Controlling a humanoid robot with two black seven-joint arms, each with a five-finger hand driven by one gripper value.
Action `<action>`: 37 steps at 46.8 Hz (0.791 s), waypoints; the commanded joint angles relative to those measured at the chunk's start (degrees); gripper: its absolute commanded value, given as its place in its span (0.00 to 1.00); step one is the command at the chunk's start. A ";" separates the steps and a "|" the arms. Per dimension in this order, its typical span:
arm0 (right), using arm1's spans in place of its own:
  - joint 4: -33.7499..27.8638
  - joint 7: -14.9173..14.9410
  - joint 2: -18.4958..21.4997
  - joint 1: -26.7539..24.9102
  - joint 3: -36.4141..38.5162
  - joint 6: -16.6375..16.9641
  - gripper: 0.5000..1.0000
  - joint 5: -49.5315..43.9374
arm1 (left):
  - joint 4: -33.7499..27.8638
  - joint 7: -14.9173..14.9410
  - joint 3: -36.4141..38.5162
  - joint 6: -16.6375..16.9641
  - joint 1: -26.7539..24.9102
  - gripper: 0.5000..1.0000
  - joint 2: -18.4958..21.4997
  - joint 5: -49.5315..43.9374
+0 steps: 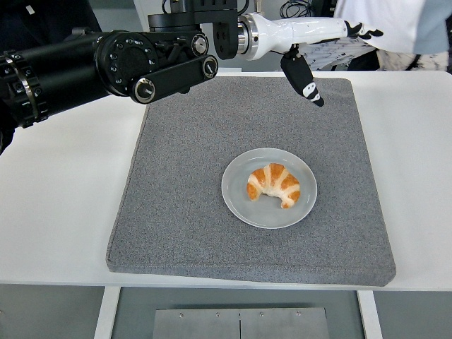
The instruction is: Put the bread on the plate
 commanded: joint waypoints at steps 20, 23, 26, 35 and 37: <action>0.00 0.00 0.00 -0.08 0.01 0.00 1.00 0.03 | 16.44 -0.03 -23.75 0.19 17.92 1.00 -0.81 -21.56; 0.00 0.00 0.00 0.01 0.01 0.00 1.00 -0.05 | 18.19 -0.11 -27.62 0.01 19.51 1.00 -0.81 -22.88; 0.00 0.00 0.00 0.01 0.01 0.00 1.00 -0.05 | 19.34 -0.20 -30.96 -0.25 21.00 1.00 -0.81 -24.90; -0.09 -0.08 0.00 0.01 0.01 0.00 1.00 0.03 | 24.43 -0.03 -35.80 -2.28 24.34 1.00 -0.81 -32.81; -0.09 0.00 0.00 -0.08 0.01 0.00 1.00 -0.05 | 25.05 -0.03 -36.16 -2.45 25.05 1.00 -0.81 -34.48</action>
